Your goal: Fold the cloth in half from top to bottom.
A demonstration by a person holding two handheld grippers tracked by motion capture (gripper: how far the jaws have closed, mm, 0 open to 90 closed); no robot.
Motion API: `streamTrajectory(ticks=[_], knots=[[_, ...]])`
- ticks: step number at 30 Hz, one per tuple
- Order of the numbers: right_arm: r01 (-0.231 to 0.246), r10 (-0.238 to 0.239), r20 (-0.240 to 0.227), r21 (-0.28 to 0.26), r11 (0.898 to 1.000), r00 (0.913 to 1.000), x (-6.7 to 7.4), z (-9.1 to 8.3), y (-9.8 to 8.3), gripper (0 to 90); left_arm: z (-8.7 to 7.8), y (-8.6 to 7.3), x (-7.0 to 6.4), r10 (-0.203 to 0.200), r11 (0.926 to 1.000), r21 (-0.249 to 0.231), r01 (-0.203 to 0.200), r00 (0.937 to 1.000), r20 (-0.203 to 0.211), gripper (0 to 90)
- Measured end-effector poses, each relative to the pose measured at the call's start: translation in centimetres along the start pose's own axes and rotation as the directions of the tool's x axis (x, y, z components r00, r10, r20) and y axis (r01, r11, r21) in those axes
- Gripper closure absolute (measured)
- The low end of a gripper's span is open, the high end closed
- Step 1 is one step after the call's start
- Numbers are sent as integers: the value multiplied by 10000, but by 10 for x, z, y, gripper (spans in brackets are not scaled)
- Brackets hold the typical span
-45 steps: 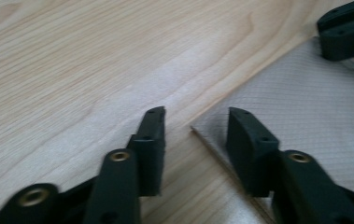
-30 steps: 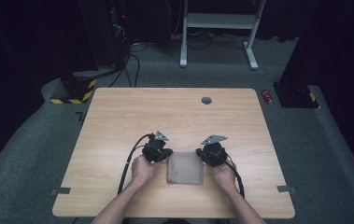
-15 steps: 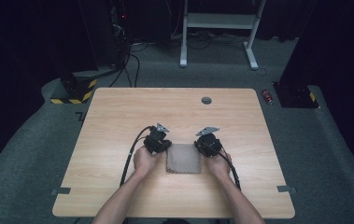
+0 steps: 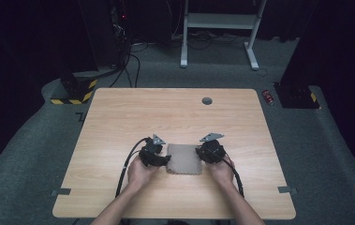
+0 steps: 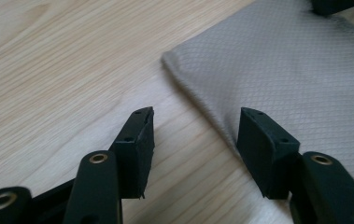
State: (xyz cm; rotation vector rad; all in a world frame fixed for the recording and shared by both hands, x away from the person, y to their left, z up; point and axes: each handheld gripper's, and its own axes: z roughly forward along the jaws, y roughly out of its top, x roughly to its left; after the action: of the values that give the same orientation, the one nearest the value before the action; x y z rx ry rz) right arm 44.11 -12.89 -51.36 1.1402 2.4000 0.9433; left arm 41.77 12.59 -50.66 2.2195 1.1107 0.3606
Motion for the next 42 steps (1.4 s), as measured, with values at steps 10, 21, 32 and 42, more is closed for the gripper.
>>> streamTrajectory(ticks=[10, 21, 32, 42], knots=[[19, -19, 8, 9, 10000, 10000, 0, -1, -1, 735, -13, -23, -23, 477, 9989, -29, -476, 9975, 521, 437], [-26, 27, 45, -211, 9998, 10000, -5, -8, -2, 693, -36, -41, -15, 93, 9975, -702, -43, 9975, 704, 412], [-576, 593, 151, -969, 9936, 9981, -18, -46, -29, 677, -49, -53, 6, -951, 9790, -1763, 1022, 9943, 482, 406], [-889, 910, 64, -1534, 9842, 9958, -20, -70, -41, 662, -60, -61, 17, -1265, 9656, -2238, 1326, 9911, 412, 404]])
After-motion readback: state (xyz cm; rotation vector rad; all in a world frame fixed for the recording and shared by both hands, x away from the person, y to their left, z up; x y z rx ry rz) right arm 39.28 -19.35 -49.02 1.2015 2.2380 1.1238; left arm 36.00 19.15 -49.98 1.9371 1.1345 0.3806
